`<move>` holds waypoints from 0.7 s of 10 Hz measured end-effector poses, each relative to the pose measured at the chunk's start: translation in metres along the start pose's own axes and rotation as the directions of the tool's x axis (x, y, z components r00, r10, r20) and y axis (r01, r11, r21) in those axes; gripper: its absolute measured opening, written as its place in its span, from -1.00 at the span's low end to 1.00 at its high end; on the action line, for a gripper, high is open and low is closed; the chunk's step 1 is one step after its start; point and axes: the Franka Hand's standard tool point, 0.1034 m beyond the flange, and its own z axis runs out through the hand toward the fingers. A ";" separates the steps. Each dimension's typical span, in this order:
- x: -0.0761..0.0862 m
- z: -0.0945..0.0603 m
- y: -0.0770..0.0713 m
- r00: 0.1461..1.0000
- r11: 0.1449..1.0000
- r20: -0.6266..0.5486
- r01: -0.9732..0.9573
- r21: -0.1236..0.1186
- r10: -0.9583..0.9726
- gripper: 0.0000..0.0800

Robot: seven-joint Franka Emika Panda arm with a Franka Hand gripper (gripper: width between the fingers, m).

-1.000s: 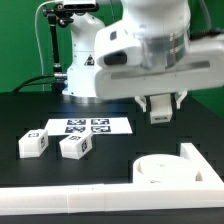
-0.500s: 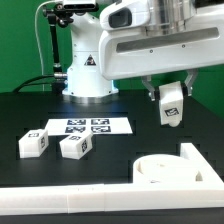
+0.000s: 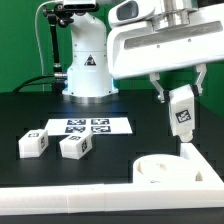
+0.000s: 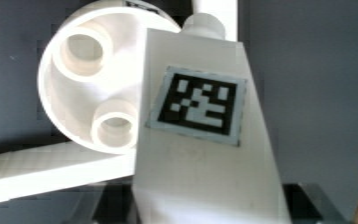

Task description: Assemble stool

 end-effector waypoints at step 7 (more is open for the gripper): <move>0.023 -0.001 -0.011 0.973 0.981 -0.133 0.186 -0.046 -0.191 -0.18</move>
Offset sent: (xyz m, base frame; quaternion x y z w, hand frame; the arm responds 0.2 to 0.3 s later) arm 0.0447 -0.0305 0.0123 -0.1491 0.0598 -0.2138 0.9636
